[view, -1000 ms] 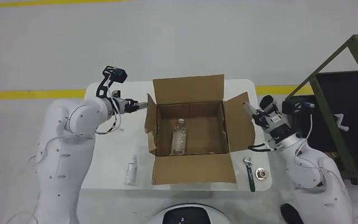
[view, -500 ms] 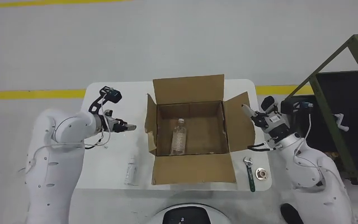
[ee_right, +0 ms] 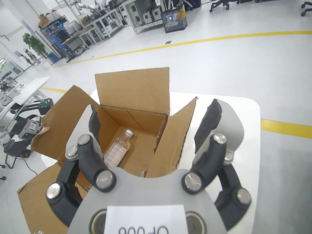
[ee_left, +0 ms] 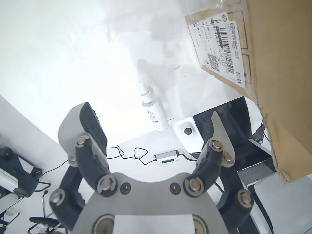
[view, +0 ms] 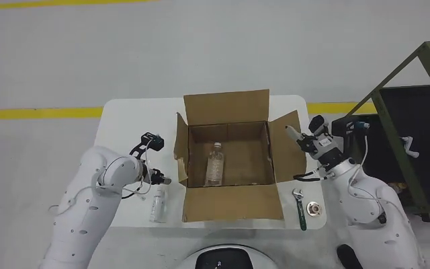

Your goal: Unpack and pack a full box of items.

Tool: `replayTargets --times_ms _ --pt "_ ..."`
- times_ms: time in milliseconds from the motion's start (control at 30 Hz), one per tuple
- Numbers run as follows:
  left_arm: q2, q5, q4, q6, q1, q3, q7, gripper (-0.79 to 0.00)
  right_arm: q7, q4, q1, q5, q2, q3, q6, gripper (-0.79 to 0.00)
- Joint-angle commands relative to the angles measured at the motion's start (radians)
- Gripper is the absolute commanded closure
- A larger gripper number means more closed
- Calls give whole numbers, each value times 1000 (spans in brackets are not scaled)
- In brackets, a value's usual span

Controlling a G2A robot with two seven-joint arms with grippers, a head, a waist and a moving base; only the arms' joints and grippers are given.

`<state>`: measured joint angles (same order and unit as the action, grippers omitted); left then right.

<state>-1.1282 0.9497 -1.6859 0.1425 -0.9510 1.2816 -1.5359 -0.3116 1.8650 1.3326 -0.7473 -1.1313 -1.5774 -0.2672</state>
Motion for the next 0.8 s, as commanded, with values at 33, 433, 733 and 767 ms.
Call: replayTargets --times_ms 33,433,733,767 --pt "-1 0 1 2 0 1 0 -785 -1 -3 -6 3 0 8 -4 -785" --pt "1 5 -14 17 -16 -3 46 -785 6 12 -1 29 0 2 -2 -785" --pt "29 83 -67 -13 -108 56 0 -785 7 45 41 13 2 -14 -1 -785" --pt "33 96 -78 -19 -124 58 0 -785 6 44 44 12 3 -13 -3 -785"
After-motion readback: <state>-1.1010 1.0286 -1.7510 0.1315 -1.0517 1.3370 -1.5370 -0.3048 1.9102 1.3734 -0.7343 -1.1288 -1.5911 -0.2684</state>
